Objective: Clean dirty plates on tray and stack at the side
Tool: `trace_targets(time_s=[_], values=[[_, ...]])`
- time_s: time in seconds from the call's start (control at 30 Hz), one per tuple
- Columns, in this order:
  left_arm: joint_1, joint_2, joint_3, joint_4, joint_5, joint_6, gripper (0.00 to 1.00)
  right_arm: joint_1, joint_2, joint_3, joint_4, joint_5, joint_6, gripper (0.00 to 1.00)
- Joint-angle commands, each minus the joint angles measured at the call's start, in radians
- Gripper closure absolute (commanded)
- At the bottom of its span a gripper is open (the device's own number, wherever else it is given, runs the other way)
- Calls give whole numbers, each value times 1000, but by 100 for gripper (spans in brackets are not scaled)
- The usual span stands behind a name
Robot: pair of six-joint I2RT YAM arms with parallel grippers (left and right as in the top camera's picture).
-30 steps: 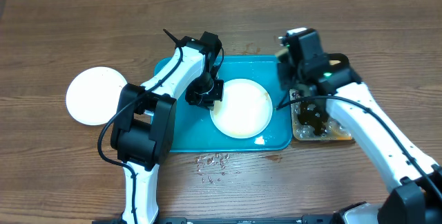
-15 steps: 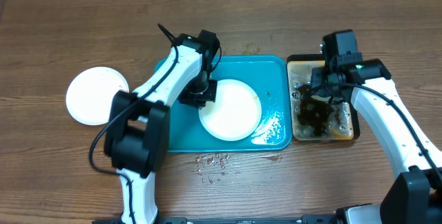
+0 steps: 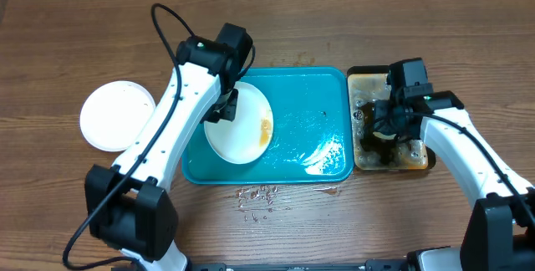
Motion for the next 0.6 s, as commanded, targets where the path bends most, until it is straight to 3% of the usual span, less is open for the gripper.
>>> trace_targets(time_s=[0.0,0.27,0.57], values=[[5,-60,7,0,-132,-4,96,-3,-1,-26,25,-12,4,96],[-19,-88,7,0,-408,-126,96,-3,-1,-53,70,-13,28,96],[-165,-87,7,16,-745,-176,96,-3,9,-53,95,-27,47,96]])
